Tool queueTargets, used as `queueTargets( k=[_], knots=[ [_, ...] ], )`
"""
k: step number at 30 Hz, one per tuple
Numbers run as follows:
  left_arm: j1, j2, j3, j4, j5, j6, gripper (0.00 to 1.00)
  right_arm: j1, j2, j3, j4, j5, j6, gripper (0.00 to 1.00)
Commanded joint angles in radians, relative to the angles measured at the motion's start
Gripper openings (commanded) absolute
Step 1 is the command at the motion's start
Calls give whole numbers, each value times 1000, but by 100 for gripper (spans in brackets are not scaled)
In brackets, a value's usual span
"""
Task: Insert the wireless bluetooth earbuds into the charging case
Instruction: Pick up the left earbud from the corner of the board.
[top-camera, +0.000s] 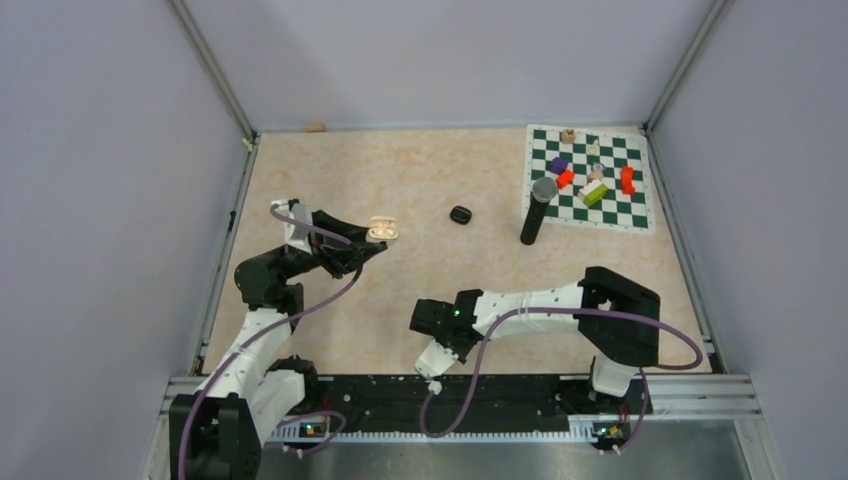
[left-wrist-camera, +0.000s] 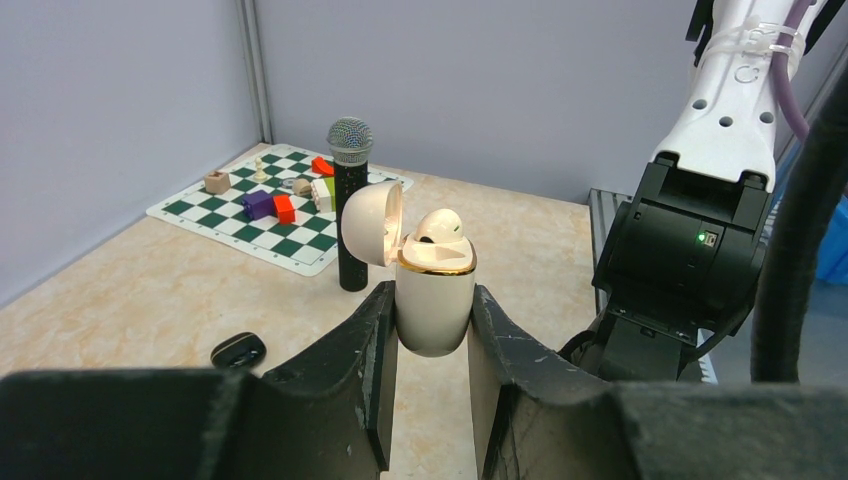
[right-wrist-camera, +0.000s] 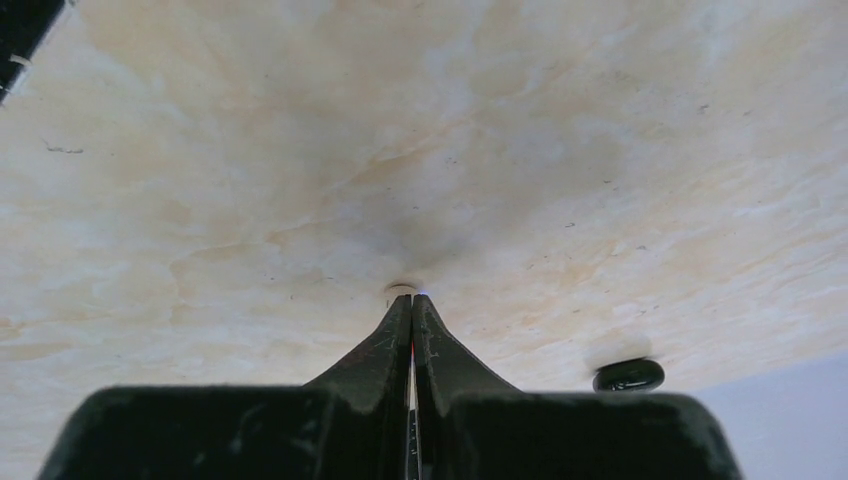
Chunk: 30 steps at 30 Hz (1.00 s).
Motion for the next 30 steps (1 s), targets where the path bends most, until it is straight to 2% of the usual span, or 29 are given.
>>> queueTargets(
  k=[1,5,14,21,30],
  knots=[
    [3,-7,1,31,-20,0,0,-10,-39,57,-32,-29,10,4],
    [3,-7,1,27,-22,0,0,-10,-36,69,-49,-10,14,13],
    [3,-9,0,22,-19,1,0,-10,29,57,-53,34,34,25],
    [3,-9,1,21,-19,3,0,-9,75,75,-53,47,40,26],
    [3,-10,-1,21,-19,3,0,-5,137,84,-53,86,50,21]
  ],
)
